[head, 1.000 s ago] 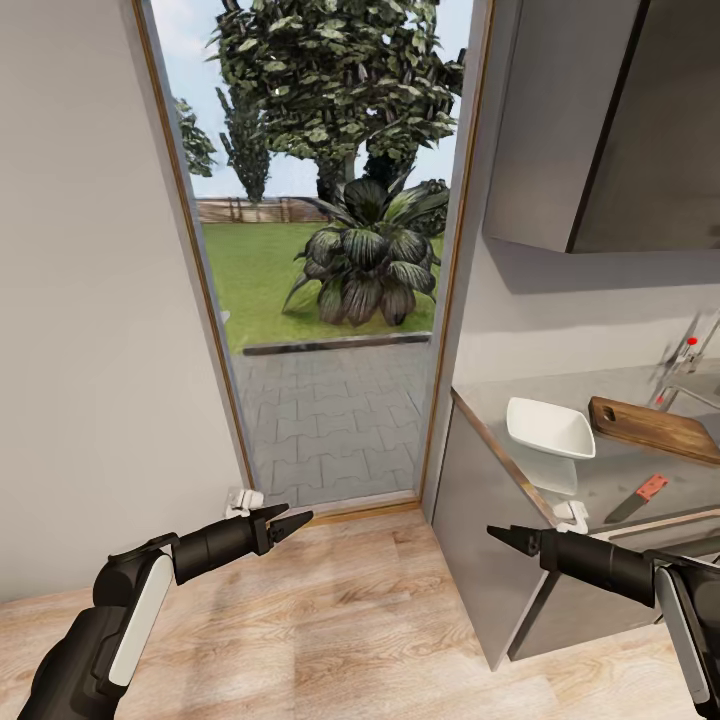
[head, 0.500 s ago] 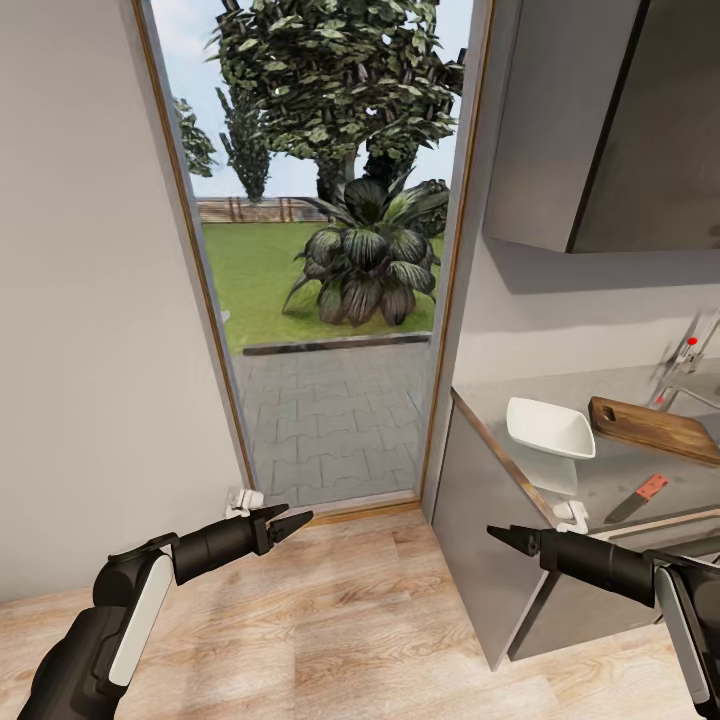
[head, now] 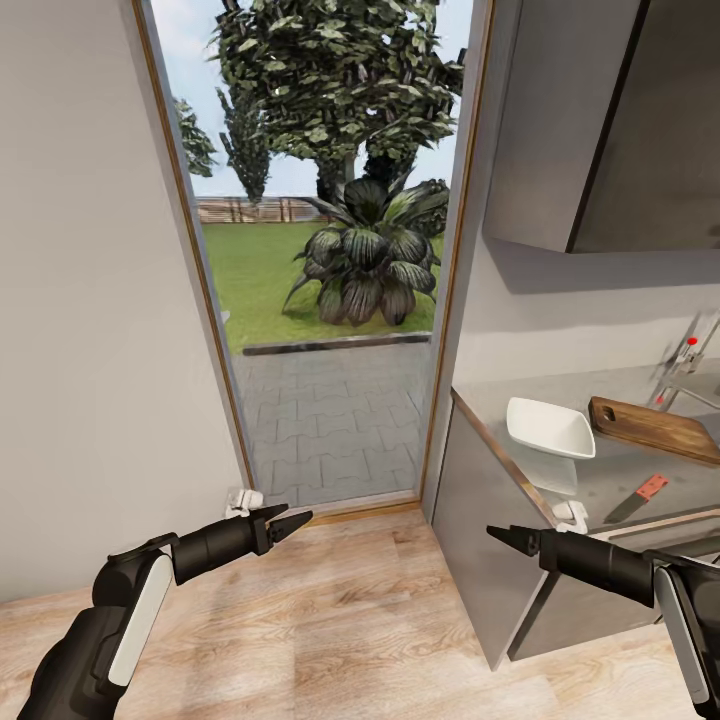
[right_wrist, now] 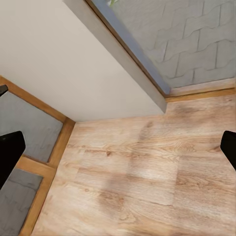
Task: In the kitchen, take the Vidalia onion out of the sink, dice it on the chopping board with the paring knife, put the diced onion into the bowl on the countertop, then place both the paring knife and the chopping board into the sink.
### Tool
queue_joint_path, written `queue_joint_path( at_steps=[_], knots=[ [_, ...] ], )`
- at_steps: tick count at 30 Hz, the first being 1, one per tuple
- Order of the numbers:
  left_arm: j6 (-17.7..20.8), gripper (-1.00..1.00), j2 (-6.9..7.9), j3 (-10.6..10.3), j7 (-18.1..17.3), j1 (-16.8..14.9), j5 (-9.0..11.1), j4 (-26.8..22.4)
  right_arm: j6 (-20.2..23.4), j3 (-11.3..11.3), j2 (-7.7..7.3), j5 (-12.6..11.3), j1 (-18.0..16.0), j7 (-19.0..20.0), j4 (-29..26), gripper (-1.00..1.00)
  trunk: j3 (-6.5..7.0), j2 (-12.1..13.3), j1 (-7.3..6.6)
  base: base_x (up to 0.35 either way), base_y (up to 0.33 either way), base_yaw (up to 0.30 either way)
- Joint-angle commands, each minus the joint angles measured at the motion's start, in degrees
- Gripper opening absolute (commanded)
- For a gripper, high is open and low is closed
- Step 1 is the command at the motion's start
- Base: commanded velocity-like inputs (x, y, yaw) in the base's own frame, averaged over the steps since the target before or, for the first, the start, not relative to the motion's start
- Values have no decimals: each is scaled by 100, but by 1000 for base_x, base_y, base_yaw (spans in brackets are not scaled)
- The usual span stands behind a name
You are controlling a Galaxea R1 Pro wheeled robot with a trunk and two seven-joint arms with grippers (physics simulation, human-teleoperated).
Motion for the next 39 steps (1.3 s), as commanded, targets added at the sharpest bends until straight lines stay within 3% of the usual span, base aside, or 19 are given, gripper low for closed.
queue_joint_path(
  at_steps=[1, 39],
  knots=[
    [34, 100, 0, 4, -8, -5, 20, -1, 45, -3, -1, -30, -4, -2, -1, 100, -11, -11, 3, 0, 0, 0],
    [34, 100, 1, 4, -11, -5, 20, 7, 43, 7, 38, -30, -4, -8, -2, 100, -11, -11, 3, 0, 0, 0]
  ],
)
